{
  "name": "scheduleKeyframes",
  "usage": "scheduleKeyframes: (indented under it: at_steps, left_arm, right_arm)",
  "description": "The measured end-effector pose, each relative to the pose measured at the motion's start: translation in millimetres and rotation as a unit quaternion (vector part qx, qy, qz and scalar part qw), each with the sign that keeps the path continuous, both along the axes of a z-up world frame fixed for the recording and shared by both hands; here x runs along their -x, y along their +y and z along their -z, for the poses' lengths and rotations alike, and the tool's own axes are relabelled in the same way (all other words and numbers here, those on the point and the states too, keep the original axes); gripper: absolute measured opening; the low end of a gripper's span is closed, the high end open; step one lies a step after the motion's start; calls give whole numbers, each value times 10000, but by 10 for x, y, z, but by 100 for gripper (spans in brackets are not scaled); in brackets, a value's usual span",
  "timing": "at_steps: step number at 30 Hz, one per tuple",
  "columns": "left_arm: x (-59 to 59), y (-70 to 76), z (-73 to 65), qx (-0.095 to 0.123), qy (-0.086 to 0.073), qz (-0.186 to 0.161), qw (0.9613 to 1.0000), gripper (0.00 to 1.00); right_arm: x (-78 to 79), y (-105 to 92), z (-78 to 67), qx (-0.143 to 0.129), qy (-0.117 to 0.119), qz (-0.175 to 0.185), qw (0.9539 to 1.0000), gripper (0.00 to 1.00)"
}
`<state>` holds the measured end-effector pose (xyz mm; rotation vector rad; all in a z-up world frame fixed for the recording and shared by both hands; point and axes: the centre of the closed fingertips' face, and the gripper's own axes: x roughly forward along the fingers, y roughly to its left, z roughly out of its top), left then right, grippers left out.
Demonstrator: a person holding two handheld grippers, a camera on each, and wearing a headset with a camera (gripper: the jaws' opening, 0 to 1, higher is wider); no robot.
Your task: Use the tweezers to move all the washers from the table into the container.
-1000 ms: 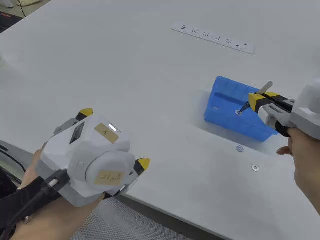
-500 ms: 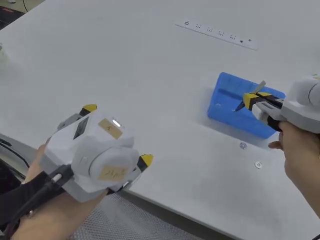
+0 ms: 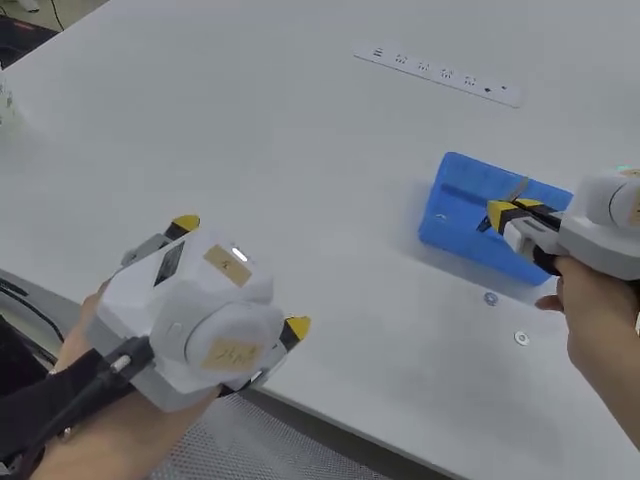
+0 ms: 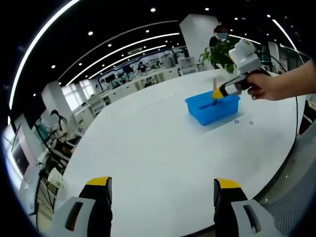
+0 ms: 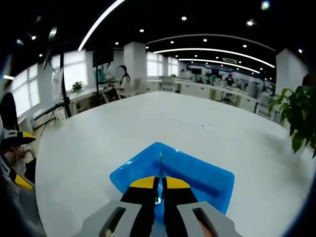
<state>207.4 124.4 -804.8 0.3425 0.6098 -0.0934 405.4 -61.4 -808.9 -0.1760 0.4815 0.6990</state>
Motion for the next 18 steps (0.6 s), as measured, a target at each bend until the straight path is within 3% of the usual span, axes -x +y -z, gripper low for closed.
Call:
scheduleKeyframes:
  at_steps: [4,6,9,12,14,16,18]
  left_arm:
    - [-3,-15,-20,56,-52,32,10000,86]
    - [-2,-19,-20,68,-52,40,10000,86]
    - [3,-34,-6,43,-16,89,9999,86]
    - [2,-45,-11,59,-28,110,9999,86]
    - [0,-42,-21,64,-50,98,9999,85]
    - [-1,-43,-22,74,-55,95,9999,85]
    - [-4,-43,-26,67,-67,94,9999,85]
  right_arm:
    - [5,8,-3,-52,3,-19,10000,1]
    - [8,18,-6,-254,138,3,9996,2]
    - [-32,-23,-13,-229,93,79,9997,2]
    - [-19,-6,-25,-362,226,74,9991,2]
    - [-4,8,-67,-379,183,56,9991,2]
    - [-14,9,-130,-231,-74,-8,9997,2]
    - [12,24,-173,-269,-54,-20,9996,2]
